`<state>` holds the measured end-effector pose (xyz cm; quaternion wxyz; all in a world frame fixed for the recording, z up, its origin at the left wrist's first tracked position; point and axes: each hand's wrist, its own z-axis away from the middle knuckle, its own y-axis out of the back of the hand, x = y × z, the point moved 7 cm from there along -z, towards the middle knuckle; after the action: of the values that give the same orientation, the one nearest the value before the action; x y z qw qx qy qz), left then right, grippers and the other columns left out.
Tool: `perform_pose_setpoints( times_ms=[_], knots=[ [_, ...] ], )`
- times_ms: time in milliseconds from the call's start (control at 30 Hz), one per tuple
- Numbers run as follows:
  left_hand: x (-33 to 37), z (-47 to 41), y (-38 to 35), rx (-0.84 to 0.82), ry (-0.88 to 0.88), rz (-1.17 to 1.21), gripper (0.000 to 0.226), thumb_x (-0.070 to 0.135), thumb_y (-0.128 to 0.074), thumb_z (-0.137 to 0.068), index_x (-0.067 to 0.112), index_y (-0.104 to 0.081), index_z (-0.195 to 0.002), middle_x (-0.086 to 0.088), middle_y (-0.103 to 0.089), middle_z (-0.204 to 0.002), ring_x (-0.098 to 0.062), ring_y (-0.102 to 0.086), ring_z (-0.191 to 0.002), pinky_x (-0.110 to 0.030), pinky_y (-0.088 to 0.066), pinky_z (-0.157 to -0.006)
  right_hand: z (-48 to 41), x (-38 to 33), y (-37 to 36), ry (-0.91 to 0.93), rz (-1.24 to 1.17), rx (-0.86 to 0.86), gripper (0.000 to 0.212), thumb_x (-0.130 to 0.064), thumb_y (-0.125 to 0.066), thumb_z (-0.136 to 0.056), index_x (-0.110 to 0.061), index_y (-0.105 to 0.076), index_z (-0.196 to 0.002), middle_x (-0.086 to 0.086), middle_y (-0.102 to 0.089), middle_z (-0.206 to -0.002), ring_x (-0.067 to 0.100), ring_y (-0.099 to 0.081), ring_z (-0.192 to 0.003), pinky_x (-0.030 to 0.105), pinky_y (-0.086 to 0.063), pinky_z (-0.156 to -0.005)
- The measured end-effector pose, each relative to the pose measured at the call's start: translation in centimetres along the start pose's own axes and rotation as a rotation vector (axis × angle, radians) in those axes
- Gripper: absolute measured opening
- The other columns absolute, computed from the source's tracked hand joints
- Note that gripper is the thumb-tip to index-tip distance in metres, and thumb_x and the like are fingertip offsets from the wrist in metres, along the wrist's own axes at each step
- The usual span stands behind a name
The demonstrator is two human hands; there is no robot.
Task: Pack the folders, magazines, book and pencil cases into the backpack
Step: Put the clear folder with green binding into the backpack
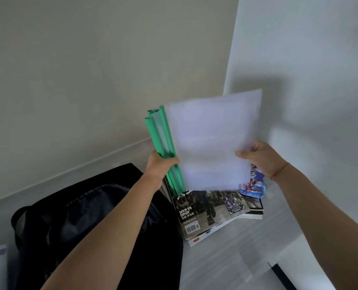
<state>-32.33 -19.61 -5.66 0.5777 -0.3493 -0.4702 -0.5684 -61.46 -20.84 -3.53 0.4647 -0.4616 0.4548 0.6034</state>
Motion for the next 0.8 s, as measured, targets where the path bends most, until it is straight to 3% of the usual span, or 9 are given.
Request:
perform_pose_setpoints(
  times_ms=[67,133,200,300,400,500,600,667,800],
  knots=[
    [-0.3,-0.3,-0.2,0.017,0.019,0.039,0.048,0.003,-0.081,-0.067,0.007,-0.057,-0.108,-0.01,-0.067,-0.101,-0.026,-0.065,-0.097,-0.039,-0.05,-0.092,0.3,1.0,0.0,-0.06,-0.004,-0.013,0.035,0.0,-0.065,-0.081,0.012,-0.058,-0.113,0.026,-0.064,-0.116,0.035,-0.064,-0.1,0.053,-0.045,-0.1],
    [-0.6,-0.5,-0.6,0.011,0.027,0.049,0.056,0.006,-0.083,-0.064,0.007,-0.055,-0.113,-0.008,-0.067,-0.105,-0.023,-0.064,-0.098,-0.038,-0.05,-0.092,0.4,1.6,-0.2,-0.108,0.015,-0.018,0.035,-0.003,-0.068,-0.08,0.003,-0.062,-0.114,0.023,-0.065,-0.118,0.039,-0.062,-0.107,0.057,-0.044,-0.099],
    [-0.8,-0.4,-1.1,-0.002,0.029,0.039,0.051,0.008,-0.084,-0.064,0.01,-0.059,-0.109,-0.004,-0.069,-0.102,-0.02,-0.065,-0.095,-0.032,-0.053,-0.081,0.5,2.0,-0.8,-0.128,0.024,-0.024,0.034,-0.006,-0.07,-0.079,-0.001,-0.063,-0.113,0.019,-0.066,-0.117,0.032,-0.064,-0.105,0.048,-0.049,-0.096],
    [-0.5,-0.1,-1.7,-0.008,0.0,0.063,0.034,0.009,-0.08,-0.071,0.015,-0.062,-0.099,0.0,-0.07,-0.095,-0.016,-0.066,-0.089,-0.023,-0.049,-0.068,0.4,2.1,-1.4,-0.123,-0.003,0.029,0.028,-0.006,-0.065,-0.083,-0.001,-0.063,-0.11,0.016,-0.068,-0.111,0.029,-0.064,-0.1,0.047,-0.046,-0.099],
    [0.5,-0.2,-1.5,-0.055,-0.047,0.08,0.038,0.011,-0.076,-0.076,0.01,-0.063,-0.112,-0.002,-0.071,-0.103,-0.016,-0.066,-0.095,-0.022,-0.049,-0.071,0.3,1.3,-0.6,-0.089,-0.041,0.096,0.026,-0.009,-0.064,-0.086,0.0,-0.064,-0.11,0.022,-0.067,-0.113,0.034,-0.064,-0.102,0.046,-0.05,-0.093],
    [-0.1,-0.2,-1.2,-0.092,-0.042,0.093,0.041,0.007,-0.076,-0.076,0.011,-0.061,-0.114,-0.004,-0.07,-0.109,-0.019,-0.066,-0.1,-0.031,-0.051,-0.084,0.4,1.3,-0.5,-0.094,-0.037,0.074,0.023,-0.01,-0.063,-0.086,-0.003,-0.065,-0.108,0.022,-0.066,-0.115,0.032,-0.064,-0.098,0.044,-0.053,-0.085],
    [-1.7,0.3,-1.3,-0.084,-0.014,0.085,0.04,0.01,-0.074,-0.078,0.013,-0.06,-0.115,-0.002,-0.069,-0.11,-0.019,-0.064,-0.104,-0.024,-0.051,-0.078,0.7,2.3,-1.5,-0.152,0.076,0.043,0.019,-0.013,-0.059,-0.09,-0.005,-0.062,-0.107,0.015,-0.065,-0.111,0.018,-0.062,-0.086,0.025,-0.051,-0.07],
    [-1.7,0.4,-1.2,-0.076,-0.027,0.083,0.035,0.016,-0.074,-0.08,0.017,-0.061,-0.112,0.002,-0.068,-0.107,-0.018,-0.063,-0.105,-0.018,-0.049,-0.072,0.8,2.5,-2.0,-0.163,0.115,0.069,0.024,-0.019,-0.058,-0.091,-0.004,-0.059,-0.11,0.013,-0.064,-0.109,0.018,-0.06,-0.088,0.024,-0.049,-0.073],
    [0.7,0.6,-0.1,-0.06,-0.054,0.015,0.047,0.039,-0.072,-0.078,0.019,-0.059,-0.119,0.006,-0.066,-0.112,-0.015,-0.059,-0.11,-0.03,-0.045,-0.093,0.6,-0.6,-2.2,-0.068,0.228,0.1,0.023,-0.022,-0.057,-0.092,-0.007,-0.059,-0.109,0.004,-0.065,-0.091,0.016,-0.06,-0.082,0.029,-0.051,-0.079]
  ],
)
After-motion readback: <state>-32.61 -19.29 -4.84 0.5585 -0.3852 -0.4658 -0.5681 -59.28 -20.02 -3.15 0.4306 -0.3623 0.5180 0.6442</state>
